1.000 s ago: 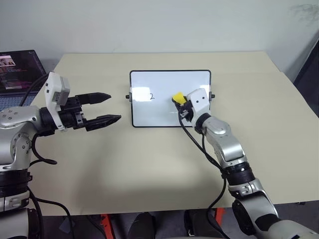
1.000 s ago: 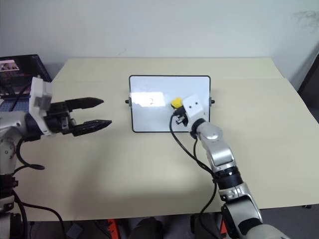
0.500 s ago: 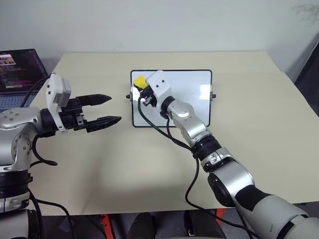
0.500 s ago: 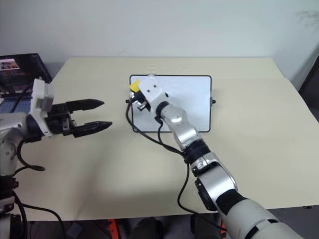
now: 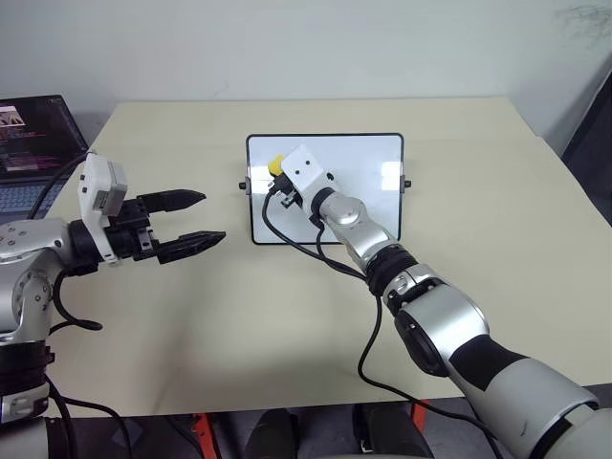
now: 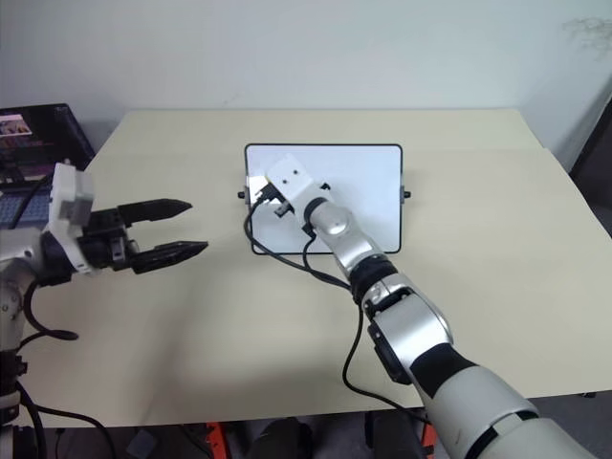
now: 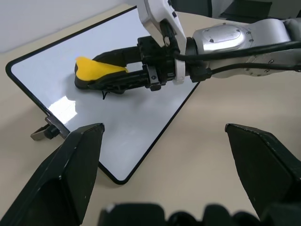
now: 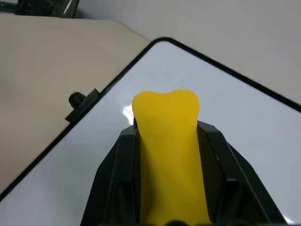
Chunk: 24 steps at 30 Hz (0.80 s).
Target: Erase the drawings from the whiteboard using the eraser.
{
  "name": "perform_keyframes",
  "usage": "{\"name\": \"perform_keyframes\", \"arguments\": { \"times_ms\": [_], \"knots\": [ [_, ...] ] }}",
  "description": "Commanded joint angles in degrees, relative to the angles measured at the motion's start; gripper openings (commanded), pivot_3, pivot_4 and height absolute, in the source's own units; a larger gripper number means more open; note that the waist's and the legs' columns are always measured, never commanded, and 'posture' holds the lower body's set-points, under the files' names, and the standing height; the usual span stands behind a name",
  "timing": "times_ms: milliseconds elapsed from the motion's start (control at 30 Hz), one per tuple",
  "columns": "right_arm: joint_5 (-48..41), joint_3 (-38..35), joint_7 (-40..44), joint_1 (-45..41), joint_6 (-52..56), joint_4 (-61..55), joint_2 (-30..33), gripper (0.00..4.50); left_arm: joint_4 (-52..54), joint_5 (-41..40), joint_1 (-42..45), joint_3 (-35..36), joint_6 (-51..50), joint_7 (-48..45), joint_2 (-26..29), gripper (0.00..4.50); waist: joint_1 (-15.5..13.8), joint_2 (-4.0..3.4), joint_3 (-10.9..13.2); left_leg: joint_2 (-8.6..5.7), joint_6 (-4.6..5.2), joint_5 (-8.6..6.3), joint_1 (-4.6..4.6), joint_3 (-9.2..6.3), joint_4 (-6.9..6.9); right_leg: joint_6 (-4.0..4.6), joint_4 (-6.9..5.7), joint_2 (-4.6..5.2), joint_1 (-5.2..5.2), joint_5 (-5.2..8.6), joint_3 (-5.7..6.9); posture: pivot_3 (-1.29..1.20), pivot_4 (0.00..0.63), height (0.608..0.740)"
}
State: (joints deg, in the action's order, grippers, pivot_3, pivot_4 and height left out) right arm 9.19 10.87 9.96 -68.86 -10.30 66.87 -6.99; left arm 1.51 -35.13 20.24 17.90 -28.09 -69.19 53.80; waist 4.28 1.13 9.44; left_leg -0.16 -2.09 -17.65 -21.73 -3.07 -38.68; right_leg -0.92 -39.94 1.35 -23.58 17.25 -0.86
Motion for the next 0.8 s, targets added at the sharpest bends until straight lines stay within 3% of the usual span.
{"name": "perform_keyframes", "arguments": {
  "times_ms": [33,233,533,800],
  "knots": [
    [1.7,1.1,0.5,1.5,-2.0,-1.3,0.0,1.27,1.7,-0.7,0.2,2.2,0.5,0.4,1.2,4.50,0.1,0.00,0.0,0.00,0.00,0.00,0.00,0.00,0.00,0.00,-0.01,0.00,0.00,0.00,0.00,0.00,0.150,0.740],
    [2.4,2.6,3.6,9.9,-0.6,-8.1,1.8,1.27,2.4,-0.8,0.3,2.1,0.0,0.7,1.1,4.50,0.2,0.04,0.0,0.00,0.00,0.00,0.00,0.00,-0.02,0.00,-0.03,0.00,0.01,0.00,-0.01,0.00,0.150,0.740],
    [3.0,3.9,9.6,26.5,8.4,-29.8,8.3,1.27,4.2,-1.6,-0.3,2.5,-1.5,1.7,1.5,4.50,-0.5,0.06,0.0,-0.01,0.02,-0.01,0.15,-0.05,-0.08,-0.01,-0.07,0.00,0.20,-0.01,0.02,0.00,0.150,0.740],
    [-2.4,0.2,10.6,25.8,9.4,-38.7,7.1,1.27,3.3,-1.2,0.7,1.7,-1.0,1.4,1.2,4.50,-1.0,0.05,0.0,-0.01,0.03,-0.01,0.32,-0.05,-0.08,0.03,-0.09,-0.02,0.35,-0.04,0.03,0.00,0.150,0.740]
  ]
}}
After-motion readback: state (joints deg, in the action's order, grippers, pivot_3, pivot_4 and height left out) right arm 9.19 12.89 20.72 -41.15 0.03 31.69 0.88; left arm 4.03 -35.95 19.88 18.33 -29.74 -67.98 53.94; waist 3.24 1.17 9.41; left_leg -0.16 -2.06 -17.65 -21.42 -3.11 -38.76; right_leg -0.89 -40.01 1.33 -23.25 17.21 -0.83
